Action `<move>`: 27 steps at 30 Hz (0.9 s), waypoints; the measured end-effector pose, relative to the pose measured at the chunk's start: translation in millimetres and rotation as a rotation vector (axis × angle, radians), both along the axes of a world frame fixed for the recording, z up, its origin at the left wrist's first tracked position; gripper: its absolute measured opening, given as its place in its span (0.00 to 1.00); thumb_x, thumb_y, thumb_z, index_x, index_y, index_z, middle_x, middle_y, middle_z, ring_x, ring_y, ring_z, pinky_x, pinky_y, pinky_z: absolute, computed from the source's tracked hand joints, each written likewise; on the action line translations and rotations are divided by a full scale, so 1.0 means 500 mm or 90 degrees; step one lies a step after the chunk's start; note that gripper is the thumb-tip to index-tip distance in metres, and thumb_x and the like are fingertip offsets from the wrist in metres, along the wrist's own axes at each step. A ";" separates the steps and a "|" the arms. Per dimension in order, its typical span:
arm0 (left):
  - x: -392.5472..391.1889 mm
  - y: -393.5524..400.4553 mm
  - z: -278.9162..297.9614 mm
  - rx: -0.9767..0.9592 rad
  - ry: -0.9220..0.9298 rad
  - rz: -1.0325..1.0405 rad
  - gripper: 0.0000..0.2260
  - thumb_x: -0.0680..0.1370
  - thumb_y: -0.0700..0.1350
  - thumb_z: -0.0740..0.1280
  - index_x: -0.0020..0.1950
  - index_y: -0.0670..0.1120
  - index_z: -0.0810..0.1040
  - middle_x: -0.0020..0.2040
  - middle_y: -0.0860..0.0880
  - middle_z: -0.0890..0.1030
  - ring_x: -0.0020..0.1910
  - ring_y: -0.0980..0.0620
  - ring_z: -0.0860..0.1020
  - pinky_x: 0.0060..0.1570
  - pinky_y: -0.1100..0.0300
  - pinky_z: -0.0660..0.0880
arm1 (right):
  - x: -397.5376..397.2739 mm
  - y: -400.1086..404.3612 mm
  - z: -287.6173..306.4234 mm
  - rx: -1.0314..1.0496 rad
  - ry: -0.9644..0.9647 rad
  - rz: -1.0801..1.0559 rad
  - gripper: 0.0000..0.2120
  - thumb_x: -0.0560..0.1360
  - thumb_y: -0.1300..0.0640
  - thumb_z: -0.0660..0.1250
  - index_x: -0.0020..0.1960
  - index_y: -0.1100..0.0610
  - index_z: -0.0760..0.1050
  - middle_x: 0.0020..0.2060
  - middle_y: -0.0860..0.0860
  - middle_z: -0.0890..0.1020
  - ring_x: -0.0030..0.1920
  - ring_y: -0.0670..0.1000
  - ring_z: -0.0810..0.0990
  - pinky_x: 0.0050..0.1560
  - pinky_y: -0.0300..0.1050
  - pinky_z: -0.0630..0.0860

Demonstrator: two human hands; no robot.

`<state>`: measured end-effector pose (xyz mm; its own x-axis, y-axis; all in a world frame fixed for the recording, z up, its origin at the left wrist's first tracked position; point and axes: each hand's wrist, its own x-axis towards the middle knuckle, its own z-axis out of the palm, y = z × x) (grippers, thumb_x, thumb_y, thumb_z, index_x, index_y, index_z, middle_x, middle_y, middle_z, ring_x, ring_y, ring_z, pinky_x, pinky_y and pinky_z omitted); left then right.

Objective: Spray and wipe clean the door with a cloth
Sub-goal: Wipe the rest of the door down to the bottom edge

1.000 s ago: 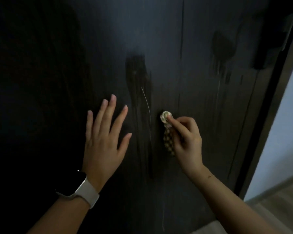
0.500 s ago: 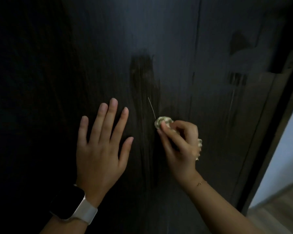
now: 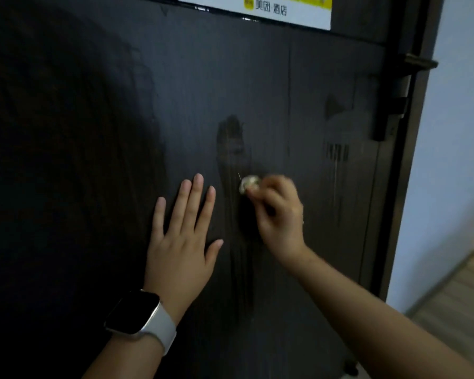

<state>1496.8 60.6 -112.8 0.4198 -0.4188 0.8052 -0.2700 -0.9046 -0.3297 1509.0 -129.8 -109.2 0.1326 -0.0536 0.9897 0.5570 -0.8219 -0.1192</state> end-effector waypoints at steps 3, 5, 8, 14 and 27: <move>-0.003 0.000 0.002 -0.006 0.017 0.000 0.40 0.74 0.56 0.68 0.79 0.44 0.54 0.80 0.43 0.47 0.79 0.45 0.48 0.74 0.45 0.41 | -0.022 -0.018 -0.113 -0.068 0.048 0.036 0.11 0.73 0.67 0.70 0.53 0.57 0.79 0.49 0.52 0.77 0.49 0.53 0.77 0.47 0.48 0.76; -0.003 -0.001 0.002 -0.009 0.018 0.011 0.40 0.74 0.57 0.68 0.79 0.44 0.53 0.80 0.43 0.47 0.79 0.45 0.47 0.74 0.46 0.41 | -0.026 -0.024 -0.109 -0.067 0.071 0.050 0.11 0.73 0.66 0.70 0.53 0.55 0.78 0.49 0.51 0.76 0.48 0.52 0.77 0.45 0.48 0.76; -0.003 -0.002 0.000 -0.008 0.010 0.015 0.36 0.77 0.56 0.63 0.79 0.44 0.53 0.80 0.43 0.46 0.79 0.45 0.47 0.75 0.45 0.41 | -0.011 -0.008 0.015 -0.037 0.046 0.032 0.06 0.73 0.67 0.71 0.48 0.60 0.82 0.44 0.54 0.78 0.45 0.54 0.77 0.44 0.48 0.75; -0.001 -0.003 -0.004 -0.006 0.005 0.016 0.36 0.75 0.58 0.57 0.79 0.44 0.54 0.80 0.43 0.48 0.79 0.45 0.49 0.75 0.45 0.44 | -0.009 0.001 0.044 -0.074 0.007 0.012 0.05 0.74 0.68 0.70 0.48 0.62 0.82 0.44 0.56 0.78 0.45 0.55 0.77 0.44 0.49 0.75; -0.029 -0.011 0.012 -0.041 0.050 0.002 0.40 0.72 0.54 0.71 0.78 0.44 0.58 0.80 0.42 0.51 0.78 0.44 0.53 0.74 0.44 0.48 | -0.002 0.027 0.104 0.116 0.027 0.122 0.07 0.75 0.65 0.71 0.52 0.60 0.83 0.44 0.54 0.77 0.47 0.48 0.78 0.49 0.43 0.77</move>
